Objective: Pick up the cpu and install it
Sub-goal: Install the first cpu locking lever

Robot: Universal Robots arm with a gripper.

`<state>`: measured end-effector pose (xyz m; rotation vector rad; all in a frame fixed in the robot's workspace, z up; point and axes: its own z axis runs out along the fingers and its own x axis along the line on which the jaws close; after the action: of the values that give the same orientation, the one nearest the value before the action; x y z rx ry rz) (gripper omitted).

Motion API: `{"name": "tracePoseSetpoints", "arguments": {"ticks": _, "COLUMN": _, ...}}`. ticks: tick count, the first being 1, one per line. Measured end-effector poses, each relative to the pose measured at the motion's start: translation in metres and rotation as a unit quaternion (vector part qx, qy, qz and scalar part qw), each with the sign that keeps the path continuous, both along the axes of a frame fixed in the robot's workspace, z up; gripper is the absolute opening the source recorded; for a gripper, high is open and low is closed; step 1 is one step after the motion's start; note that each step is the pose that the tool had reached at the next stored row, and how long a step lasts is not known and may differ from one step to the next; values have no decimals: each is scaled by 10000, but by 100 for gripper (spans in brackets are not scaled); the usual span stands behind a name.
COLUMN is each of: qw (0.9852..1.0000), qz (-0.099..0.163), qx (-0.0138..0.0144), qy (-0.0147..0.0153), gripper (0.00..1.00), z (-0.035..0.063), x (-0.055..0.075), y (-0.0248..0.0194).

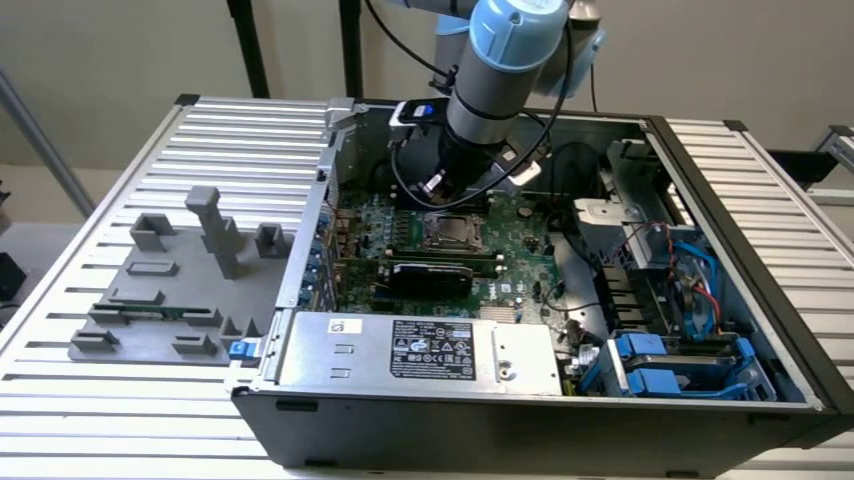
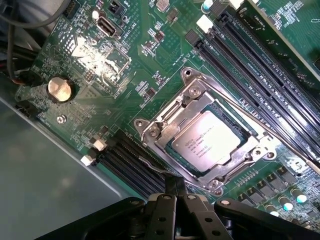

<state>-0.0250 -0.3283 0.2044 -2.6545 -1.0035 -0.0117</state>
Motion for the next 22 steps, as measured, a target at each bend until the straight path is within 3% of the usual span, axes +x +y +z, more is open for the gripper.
{"name": "tracePoseSetpoints", "arguments": {"ticks": 6, "qw": 10000, "qz": -1, "qx": -43, "qy": 1, "gripper": 11, "z": -18, "x": 30, "y": 3}}
{"name": "tracePoseSetpoints", "arguments": {"ticks": 13, "qw": 10000, "qz": 0, "qx": -43, "qy": 0, "gripper": 11, "z": -20, "x": 39, "y": 48}}
{"name": "tracePoseSetpoints", "arguments": {"ticks": 22, "qw": 10000, "qz": 0, "qx": -57, "qy": 6, "gripper": 11, "z": -20, "x": 43, "y": 42}}
